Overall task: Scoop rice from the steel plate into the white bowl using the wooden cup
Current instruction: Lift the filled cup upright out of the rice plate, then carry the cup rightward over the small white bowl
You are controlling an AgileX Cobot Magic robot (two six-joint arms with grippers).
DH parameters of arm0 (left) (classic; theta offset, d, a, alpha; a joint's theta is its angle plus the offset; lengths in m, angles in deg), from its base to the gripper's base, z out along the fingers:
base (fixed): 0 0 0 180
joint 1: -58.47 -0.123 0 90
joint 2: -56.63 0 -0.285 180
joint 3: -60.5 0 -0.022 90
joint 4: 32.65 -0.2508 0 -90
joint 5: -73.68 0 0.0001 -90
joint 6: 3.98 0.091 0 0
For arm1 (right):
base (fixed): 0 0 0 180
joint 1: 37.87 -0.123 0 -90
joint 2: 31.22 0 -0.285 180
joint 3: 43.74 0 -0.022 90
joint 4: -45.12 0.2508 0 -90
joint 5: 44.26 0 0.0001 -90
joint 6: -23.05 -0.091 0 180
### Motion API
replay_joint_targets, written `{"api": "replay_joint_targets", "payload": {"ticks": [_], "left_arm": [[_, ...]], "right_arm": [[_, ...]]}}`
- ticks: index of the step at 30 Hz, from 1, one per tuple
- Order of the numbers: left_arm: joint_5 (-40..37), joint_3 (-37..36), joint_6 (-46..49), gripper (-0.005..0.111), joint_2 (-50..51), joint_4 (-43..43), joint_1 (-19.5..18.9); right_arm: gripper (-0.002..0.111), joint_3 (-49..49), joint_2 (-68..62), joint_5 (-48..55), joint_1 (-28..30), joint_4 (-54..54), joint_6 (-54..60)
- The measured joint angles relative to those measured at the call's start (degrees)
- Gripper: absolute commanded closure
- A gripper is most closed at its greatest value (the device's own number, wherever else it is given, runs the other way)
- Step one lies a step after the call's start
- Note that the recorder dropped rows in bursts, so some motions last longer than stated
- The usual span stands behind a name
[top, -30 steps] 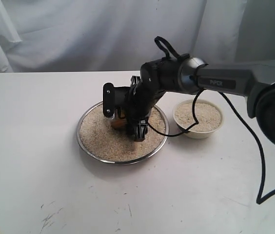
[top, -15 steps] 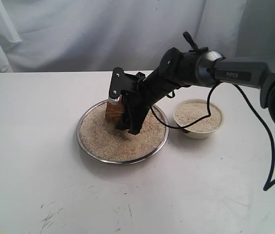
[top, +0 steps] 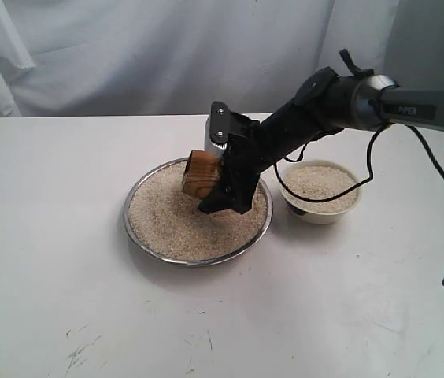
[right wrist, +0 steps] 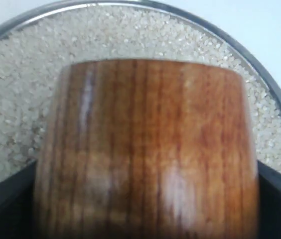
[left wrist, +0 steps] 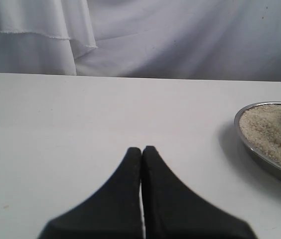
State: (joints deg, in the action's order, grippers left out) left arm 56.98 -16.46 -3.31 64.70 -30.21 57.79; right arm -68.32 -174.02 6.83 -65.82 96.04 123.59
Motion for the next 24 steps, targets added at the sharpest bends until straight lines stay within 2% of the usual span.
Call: {"api": "replay_joint_targets", "payload": {"ticks": [8, 16, 24], "left_arm": [[0.0, 0.0, 0.0, 0.107, 0.0, 0.0, 0.0], [0.0, 0.0, 0.0, 0.107, 0.0, 0.0, 0.0], [0.0, 0.0, 0.0, 0.107, 0.0, 0.0, 0.0]], "right_arm": [[0.108, 0.0, 2.73, 6.52, 4.08, 5.32, 2.91], [0.108, 0.0, 7.79, 13.26, 8.83, 5.32, 3.39], [0.108, 1.61, 12.34, 14.62, 13.31, 0.78, 3.14]]}}
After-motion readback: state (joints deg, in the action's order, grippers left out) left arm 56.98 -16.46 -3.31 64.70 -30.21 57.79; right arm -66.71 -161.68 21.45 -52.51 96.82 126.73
